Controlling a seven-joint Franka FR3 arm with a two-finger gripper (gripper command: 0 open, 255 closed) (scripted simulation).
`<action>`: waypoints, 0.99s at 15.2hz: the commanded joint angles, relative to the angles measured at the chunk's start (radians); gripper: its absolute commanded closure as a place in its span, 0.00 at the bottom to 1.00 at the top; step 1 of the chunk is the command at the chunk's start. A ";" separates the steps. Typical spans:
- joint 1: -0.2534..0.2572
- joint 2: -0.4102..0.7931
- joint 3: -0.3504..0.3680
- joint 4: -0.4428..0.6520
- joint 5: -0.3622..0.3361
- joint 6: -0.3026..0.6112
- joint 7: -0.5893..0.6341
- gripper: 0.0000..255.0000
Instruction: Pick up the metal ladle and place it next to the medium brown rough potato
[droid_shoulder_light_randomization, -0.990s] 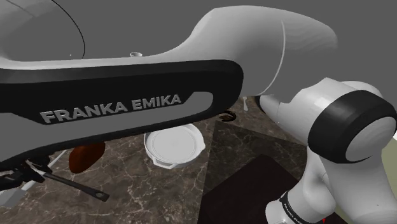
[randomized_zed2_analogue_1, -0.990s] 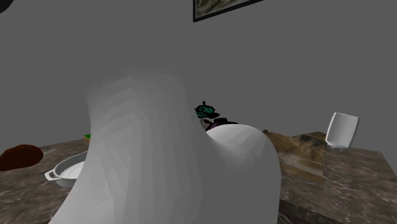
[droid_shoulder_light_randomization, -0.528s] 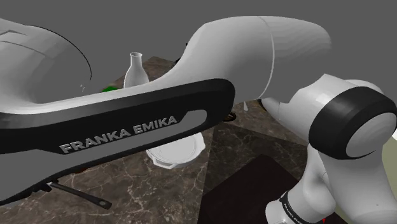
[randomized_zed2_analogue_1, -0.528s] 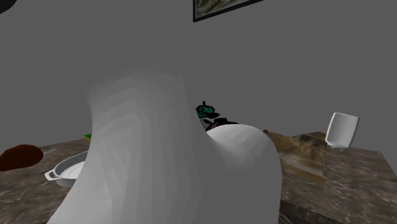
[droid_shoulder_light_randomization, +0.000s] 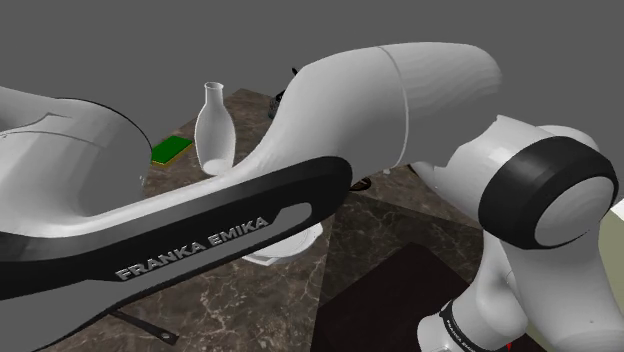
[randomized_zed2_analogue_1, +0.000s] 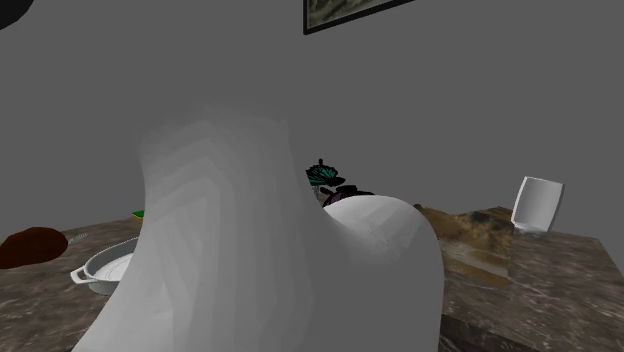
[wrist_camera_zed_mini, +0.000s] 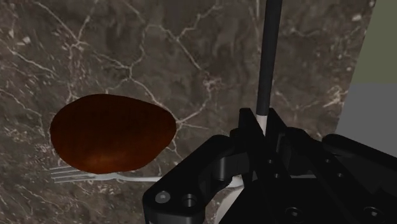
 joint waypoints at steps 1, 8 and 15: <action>-0.001 0.008 -0.002 -0.013 -0.003 0.020 0.003 1.00; -0.003 0.026 -0.006 -0.053 -0.011 0.076 0.014 1.00; -0.003 0.027 -0.006 -0.051 -0.011 0.075 0.015 0.00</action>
